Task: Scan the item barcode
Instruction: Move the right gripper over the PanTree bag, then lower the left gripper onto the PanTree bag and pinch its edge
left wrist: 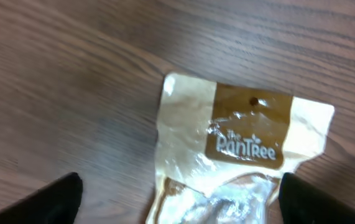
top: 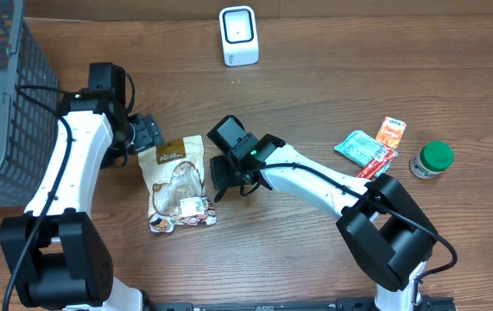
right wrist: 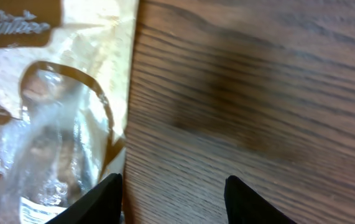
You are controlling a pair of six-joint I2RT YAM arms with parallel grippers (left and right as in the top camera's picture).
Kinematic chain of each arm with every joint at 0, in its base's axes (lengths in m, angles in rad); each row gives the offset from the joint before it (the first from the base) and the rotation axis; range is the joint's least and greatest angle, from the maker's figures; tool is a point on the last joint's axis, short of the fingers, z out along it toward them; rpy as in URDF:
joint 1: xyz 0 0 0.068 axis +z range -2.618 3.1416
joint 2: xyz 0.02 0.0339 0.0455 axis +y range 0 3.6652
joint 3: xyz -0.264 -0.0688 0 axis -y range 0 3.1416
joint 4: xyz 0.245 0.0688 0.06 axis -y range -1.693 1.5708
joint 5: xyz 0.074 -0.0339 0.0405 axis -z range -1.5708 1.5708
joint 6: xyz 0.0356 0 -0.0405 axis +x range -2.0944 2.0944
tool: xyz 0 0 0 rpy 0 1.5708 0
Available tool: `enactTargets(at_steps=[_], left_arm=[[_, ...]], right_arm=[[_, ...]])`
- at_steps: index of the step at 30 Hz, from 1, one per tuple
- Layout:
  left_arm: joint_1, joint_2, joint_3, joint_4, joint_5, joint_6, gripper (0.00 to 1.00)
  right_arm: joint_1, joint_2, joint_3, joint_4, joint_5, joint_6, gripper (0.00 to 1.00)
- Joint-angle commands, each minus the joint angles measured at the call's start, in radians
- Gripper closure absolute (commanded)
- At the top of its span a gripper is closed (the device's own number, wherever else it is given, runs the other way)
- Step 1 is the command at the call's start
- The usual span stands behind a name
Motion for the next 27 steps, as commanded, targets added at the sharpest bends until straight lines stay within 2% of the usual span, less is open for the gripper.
enactTargets(at_steps=[1, 2, 9, 15, 19, 24, 27], left_arm=[[0.000, -0.009, -0.003, -0.042, 0.028, 0.013, 0.76], [0.000, -0.009, -0.008, -0.063, 0.011, 0.012, 0.95], [0.000, -0.009, -0.117, -0.083, -0.050, 0.011, 0.96], [-0.002, -0.008, -0.298, 0.051, -0.049, -0.011, 0.96], [-0.013, -0.007, -0.377, 0.169, 0.023, -0.018, 0.91], [-0.048, -0.007, -0.385, 0.225, 0.187, 0.006, 0.95], [-0.095, -0.007, -0.386, 0.275, 0.202, 0.012, 0.96]], right_arm=[[-0.028, -0.017, -0.006, -0.014, 0.014, 0.007, 0.48], [-0.037, -0.017, -0.006, -0.019, 0.013, 0.007, 0.49], [-0.078, -0.017, -0.006, -0.039, 0.015, 0.007, 0.48], [-0.078, -0.017, -0.006, -0.058, 0.041, 0.007, 0.48], [-0.078, -0.017, -0.006, -0.063, 0.061, 0.007, 0.49], [-0.081, -0.017, -0.006, -0.063, 0.063, 0.007, 0.48], [-0.094, -0.017, -0.006, -0.073, 0.066, 0.007, 0.48]])
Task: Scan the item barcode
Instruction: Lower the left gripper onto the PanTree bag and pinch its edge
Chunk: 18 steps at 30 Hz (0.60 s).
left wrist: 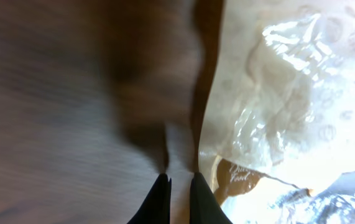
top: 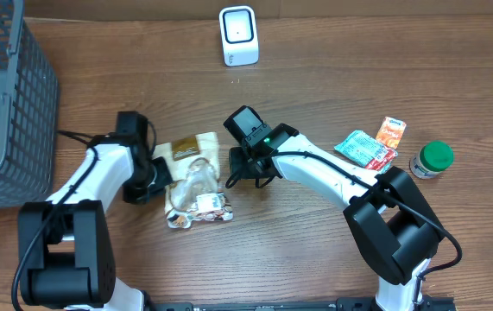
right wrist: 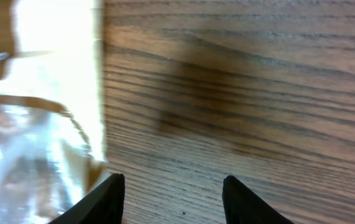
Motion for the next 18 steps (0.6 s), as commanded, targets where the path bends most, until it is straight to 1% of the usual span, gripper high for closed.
enactTargets(at_steps=[1, 8, 10, 13, 15, 16, 17, 18], left_arm=[[-0.081, -0.007, -0.006, 0.057, 0.084, 0.019, 0.96], [-0.229, -0.007, -0.006, 0.176, 0.084, 0.019, 0.94], [-0.270, -0.007, -0.006, 0.205, 0.082, 0.020, 0.92], [-0.319, -0.007, -0.005, 0.243, 0.083, 0.059, 0.88], [-0.331, -0.008, 0.006, 0.248, 0.082, 0.088, 0.87], [-0.331, -0.008, 0.018, 0.244, 0.082, 0.101, 0.90], [-0.331, -0.008, 0.038, 0.229, 0.082, 0.112, 0.90], [-0.327, -0.010, 0.064, 0.202, 0.080, 0.115, 0.88]], right_arm=[[-0.025, -0.017, -0.006, -0.013, 0.014, 0.003, 0.48], [-0.114, -0.017, -0.006, -0.080, 0.013, -0.001, 0.48], [-0.139, -0.017, -0.006, -0.103, 0.014, -0.014, 0.47], [-0.179, -0.017, -0.006, -0.146, 0.013, -0.035, 0.45], [-0.202, -0.017, -0.006, -0.173, 0.013, -0.035, 0.44], [-0.212, -0.017, -0.006, -0.180, 0.013, -0.035, 0.45], [-0.223, -0.017, -0.006, -0.186, 0.010, -0.035, 0.45], [-0.233, -0.017, -0.006, -0.190, 0.003, -0.034, 0.44]])
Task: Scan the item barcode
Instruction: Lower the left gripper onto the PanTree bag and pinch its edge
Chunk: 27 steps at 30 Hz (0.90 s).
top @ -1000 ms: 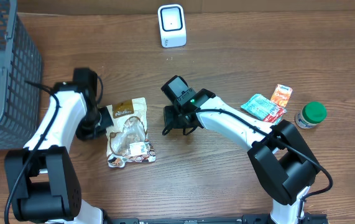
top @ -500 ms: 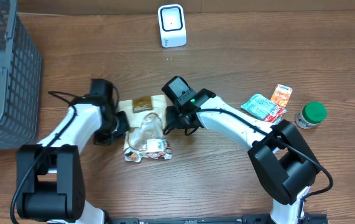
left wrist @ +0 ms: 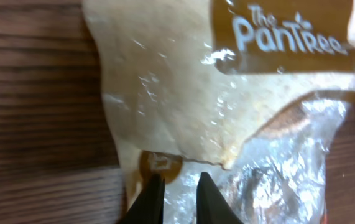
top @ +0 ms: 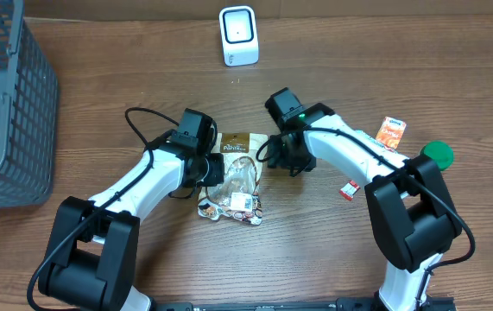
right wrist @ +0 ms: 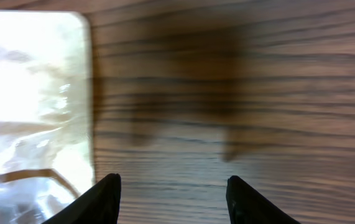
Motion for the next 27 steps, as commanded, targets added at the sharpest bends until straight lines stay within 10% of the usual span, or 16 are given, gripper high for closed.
enactTargets(at_steps=[1, 12, 27], left_arm=[[0.011, -0.013, 0.086, -0.060, 0.005, 0.062, 0.87], [-0.032, -0.028, 0.266, -0.314, 0.194, 0.059, 0.74], [-0.252, -0.005, 0.194, -0.306, -0.045, -0.045, 0.54]], right_arm=[[-0.038, -0.017, -0.005, -0.010, -0.010, -0.011, 0.44], [-0.066, -0.017, -0.004, -0.011, 0.004, -0.011, 0.32], [-0.066, -0.017, -0.004, -0.026, 0.069, -0.016, 0.22]])
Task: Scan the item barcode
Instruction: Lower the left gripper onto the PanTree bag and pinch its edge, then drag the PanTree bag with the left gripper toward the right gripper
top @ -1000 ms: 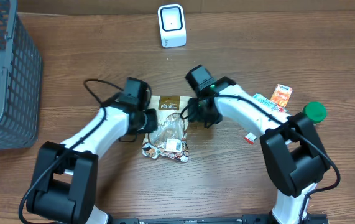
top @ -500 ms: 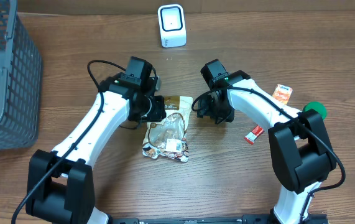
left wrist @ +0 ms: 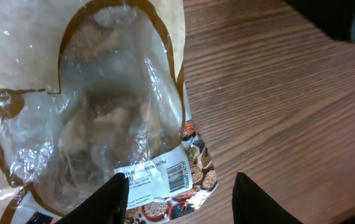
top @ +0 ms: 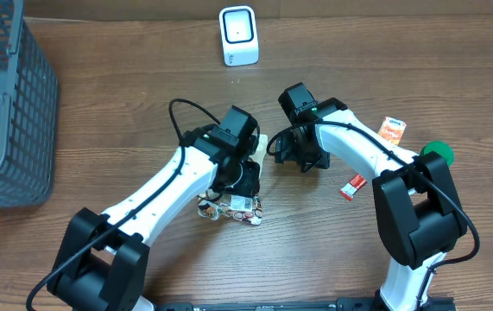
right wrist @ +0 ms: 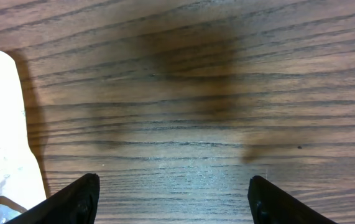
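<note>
The item is a tan and clear "PanTree" pouch [left wrist: 102, 124] lying flat on the wood table; its white barcode label [left wrist: 155, 174] faces up near the bottom edge. Overhead, only its lower end [top: 229, 206] shows beneath my left gripper [top: 244, 180]. That left gripper [left wrist: 183, 208] hovers open over the pouch's label end, with nothing between its fingers. My right gripper [right wrist: 174, 202] is wide open over bare wood just right of the pouch's edge [right wrist: 3, 137]; overhead, the right gripper [top: 296, 157] sits beside the pouch. The white scanner [top: 238, 35] stands at the back.
A grey wire basket [top: 4, 104] fills the far left. At the right lie an orange sachet [top: 391, 130], a red sachet [top: 354, 184] and a green-lidded jar [top: 436, 154], partly hidden by the right arm.
My left gripper was nearly shut at the pouch's left edge; it is now open above the pouch's label end. The right gripper has opened wider and sits slightly further right.
The pouch first lay left of centre, with my left gripper open at its top and the right gripper open beside it. Then the left gripper was shut at the pouch's left side and the pouch sat turned and further right. It now lies near the centre, label up.
</note>
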You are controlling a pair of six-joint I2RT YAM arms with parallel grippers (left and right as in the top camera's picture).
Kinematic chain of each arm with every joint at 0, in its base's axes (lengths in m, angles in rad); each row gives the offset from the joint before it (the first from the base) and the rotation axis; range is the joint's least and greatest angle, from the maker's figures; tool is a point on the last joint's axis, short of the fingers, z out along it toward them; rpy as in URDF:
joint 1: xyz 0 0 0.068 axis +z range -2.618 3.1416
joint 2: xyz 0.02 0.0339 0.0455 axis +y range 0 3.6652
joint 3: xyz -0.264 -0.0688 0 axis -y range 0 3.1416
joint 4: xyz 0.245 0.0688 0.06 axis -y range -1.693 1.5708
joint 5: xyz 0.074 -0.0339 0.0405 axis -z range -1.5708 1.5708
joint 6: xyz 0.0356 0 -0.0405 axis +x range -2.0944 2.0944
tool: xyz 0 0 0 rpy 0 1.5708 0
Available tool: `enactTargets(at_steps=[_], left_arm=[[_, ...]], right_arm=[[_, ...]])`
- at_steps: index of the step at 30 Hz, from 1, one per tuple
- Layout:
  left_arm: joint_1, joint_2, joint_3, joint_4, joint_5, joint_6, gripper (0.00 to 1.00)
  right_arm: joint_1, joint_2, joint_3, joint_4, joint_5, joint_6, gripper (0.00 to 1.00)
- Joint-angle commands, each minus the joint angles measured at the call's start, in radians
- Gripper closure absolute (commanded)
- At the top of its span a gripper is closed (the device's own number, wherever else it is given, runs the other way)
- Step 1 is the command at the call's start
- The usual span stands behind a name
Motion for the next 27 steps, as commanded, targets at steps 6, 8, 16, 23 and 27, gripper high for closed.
enactTargets(at_steps=[6, 8, 16, 23, 27], left_arm=[[-0.054, 0.040, -0.027, -0.057, -0.202, -0.065, 0.53], [-0.054, 0.048, -0.046, -0.051, -0.215, -0.066, 0.53], [-0.042, 0.067, -0.075, -0.143, -0.423, -0.066, 0.52], [0.024, 0.067, -0.066, -0.249, -0.594, -0.070, 0.46], [0.076, 0.067, -0.058, -0.241, -0.634, -0.121, 0.34]], right_arm=[[-0.003, -0.017, -0.004, -0.013, 0.018, -0.027, 0.21], [-0.003, -0.017, -0.004, -0.013, 0.017, -0.027, 0.21], [-0.003, -0.017, -0.004, -0.028, 0.017, -0.030, 0.21], [-0.003, -0.017, -0.004, -0.045, 0.013, -0.029, 0.21], [-0.003, -0.017, -0.004, -0.055, -0.005, -0.029, 0.21]])
